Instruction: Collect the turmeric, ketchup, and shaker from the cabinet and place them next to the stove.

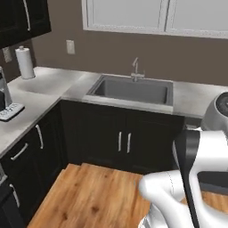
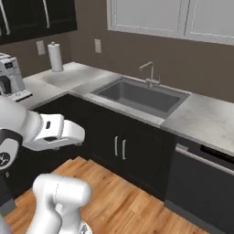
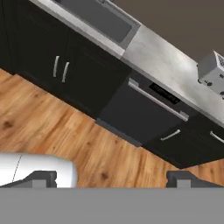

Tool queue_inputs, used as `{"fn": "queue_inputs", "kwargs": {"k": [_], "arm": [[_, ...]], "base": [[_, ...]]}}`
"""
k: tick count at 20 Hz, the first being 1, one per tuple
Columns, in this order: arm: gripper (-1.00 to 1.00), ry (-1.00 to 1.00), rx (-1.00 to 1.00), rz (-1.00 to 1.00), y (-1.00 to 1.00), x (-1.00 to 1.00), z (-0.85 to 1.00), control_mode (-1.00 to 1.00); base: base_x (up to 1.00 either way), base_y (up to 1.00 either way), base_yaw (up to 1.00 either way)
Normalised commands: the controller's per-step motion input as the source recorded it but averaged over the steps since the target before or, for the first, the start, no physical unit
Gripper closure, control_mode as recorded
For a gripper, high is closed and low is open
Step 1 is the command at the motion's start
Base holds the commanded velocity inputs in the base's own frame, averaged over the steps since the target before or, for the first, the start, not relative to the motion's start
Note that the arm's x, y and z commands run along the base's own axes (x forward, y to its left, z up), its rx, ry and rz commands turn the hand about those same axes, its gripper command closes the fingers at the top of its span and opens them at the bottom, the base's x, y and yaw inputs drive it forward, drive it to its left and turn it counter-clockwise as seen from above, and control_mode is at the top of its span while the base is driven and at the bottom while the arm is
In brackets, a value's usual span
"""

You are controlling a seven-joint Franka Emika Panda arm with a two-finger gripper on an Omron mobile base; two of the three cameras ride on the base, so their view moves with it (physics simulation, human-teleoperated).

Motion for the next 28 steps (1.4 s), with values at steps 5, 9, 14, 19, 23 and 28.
{"fn": "queue_inputs", "kwargs": {"k": [5, 9, 14, 19, 23, 28], "arm": [[-1.0, 0.0, 0.0, 0.0, 0.0, 0.0, 0.0, 1.0], [-1.0, 0.0, 0.0, 0.0, 0.0, 0.0, 0.0, 1.0], [-1.0, 0.0, 0.0, 0.0, 0.0, 0.0, 0.0, 1.0], [-1.0, 0.0, 0.0, 0.0, 0.0, 0.0, 0.0, 1.0], [-1.0, 0.0, 0.0, 0.0, 0.0, 0.0, 0.0, 1.0], [-1.0, 0.0, 0.0, 0.0, 0.0, 0.0, 0.0, 1.0]], "base": [[0.21, -0.85, -0.4], [0.29, -0.78, -0.34], [0.36, -0.66, -0.27], [0.53, -0.56, -0.18], [0.64, -0.58, -0.11], [0.58, -0.65, -0.1]]}}
